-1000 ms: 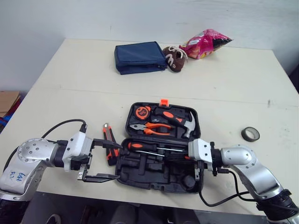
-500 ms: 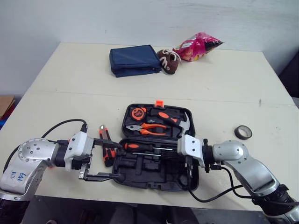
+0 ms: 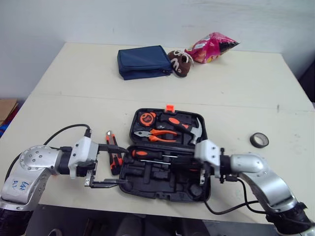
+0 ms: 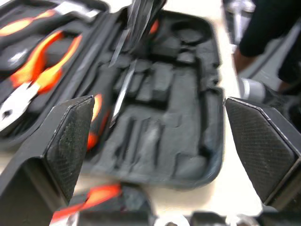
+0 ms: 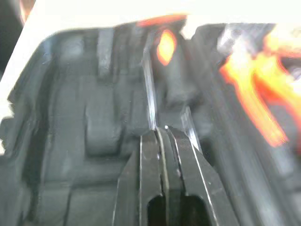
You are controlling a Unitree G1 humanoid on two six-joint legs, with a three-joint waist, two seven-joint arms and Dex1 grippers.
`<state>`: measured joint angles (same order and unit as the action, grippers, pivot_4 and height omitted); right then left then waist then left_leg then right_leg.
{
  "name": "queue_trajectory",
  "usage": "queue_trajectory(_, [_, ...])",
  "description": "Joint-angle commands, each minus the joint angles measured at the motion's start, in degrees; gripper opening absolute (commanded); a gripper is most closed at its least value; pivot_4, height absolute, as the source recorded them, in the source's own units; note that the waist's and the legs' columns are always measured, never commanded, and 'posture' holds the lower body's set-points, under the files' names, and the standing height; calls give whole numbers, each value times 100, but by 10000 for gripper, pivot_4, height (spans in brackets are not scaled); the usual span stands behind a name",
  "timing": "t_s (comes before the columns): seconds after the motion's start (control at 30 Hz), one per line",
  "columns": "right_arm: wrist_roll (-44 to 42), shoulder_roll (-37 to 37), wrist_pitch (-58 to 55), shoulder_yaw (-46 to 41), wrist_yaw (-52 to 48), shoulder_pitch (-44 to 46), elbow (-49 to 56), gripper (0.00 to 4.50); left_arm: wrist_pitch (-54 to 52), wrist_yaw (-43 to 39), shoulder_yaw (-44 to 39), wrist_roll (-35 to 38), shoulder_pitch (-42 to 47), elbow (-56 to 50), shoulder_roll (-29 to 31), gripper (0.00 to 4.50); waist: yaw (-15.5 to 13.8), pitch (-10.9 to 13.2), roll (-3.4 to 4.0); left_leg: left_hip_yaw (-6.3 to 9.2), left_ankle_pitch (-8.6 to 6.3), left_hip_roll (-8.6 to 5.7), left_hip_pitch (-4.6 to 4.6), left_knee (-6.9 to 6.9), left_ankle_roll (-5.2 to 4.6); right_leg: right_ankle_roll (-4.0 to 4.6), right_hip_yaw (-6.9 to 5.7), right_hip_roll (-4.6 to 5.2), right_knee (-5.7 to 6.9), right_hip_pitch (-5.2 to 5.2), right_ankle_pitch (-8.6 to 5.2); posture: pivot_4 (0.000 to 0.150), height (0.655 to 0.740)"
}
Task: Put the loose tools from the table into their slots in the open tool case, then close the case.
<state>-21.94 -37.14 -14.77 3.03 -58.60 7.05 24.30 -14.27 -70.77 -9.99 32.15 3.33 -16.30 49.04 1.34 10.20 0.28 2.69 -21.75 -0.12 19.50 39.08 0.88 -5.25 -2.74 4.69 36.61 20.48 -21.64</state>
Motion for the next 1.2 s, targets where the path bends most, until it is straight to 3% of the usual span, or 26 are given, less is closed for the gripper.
queue_trajectory(0.03, [-476,-280,472,-1004,-277,-390,104,249,27,213,-578,134,8,292,0,45000,-31,1,-1,1,-1,-1,0,0,-1,0,-1,0,-2,-2,0,1500,7400])
queue_trajectory(0.07, [-462,-299,568,-1101,-257,-445,66,249,-11,206,-639,155,-14,335,20,45000,-44,1,-1,1,-1,-1,0,0,-2,-1,-1,0,-6,-3,0,1500,7400])
queue_trajectory(0.17, [-715,-660,452,-2014,-411,-955,-134,8758,219,77,-1194,-16,-199,1008,248,45000,-64,5,6,0,-1,0,0,0,-2,-1,-1,-1,-6,-2,0,1500,7400])
queue_trajectory(0.4, [-767,-737,1472,-3493,-903,-1925,-1037,42593,737,260,-2265,-296,-222,2653,659,45000,-114,6,5,-2,-2,1,-5,-5,-3,-1,-2,-2,-7,-5,0,1500,7400])
queue_trajectory(0.43, [-711,-744,1627,-3693,-969,-2099,-1267,44406,855,243,-2392,-373,-283,2965,743,45000,-114,6,5,-4,-3,0,-5,-7,-5,-1,-2,-2,-9,-5,0,1500,7400])
queue_trajectory(0.63, [-237,-1011,3033,-4527,-1205,-2463,-3364,44406,1271,354,-2909,-701,-527,4294,1137,45000,-105,9,1,-11,-6,-1,-11,-8,-12,-1,2,3,-12,-9,0,1500,7400])
queue_trajectory(0.83, [-196,-1478,3683,-5242,-1011,-2648,-5402,44406,2113,1105,-3137,-1179,-492,5755,1537,45000,-90,14,6,-20,-6,-1,-25,-30,-12,3,5,6,-14,-8,-2,1500,7400])
queue_trajectory(0.97, [-248,-1435,3894,-5289,-1072,-2836,-5694,44406,2278,1241,-3157,-1213,-555,5887,1533,45000,-67,14,7,-23,-1,0,-33,-42,-4,3,6,6,-10,-10,-2,1500,7400])
queue_trajectory(1.2, [-662,-1040,3837,-4814,-1298,-2585,-4817,44406,2035,1034,-3180,-868,-642,5139,1236,45000,44,15,8,-25,3,2,-35,-44,2,3,9,6,-4,-9,-2,1500,7400])
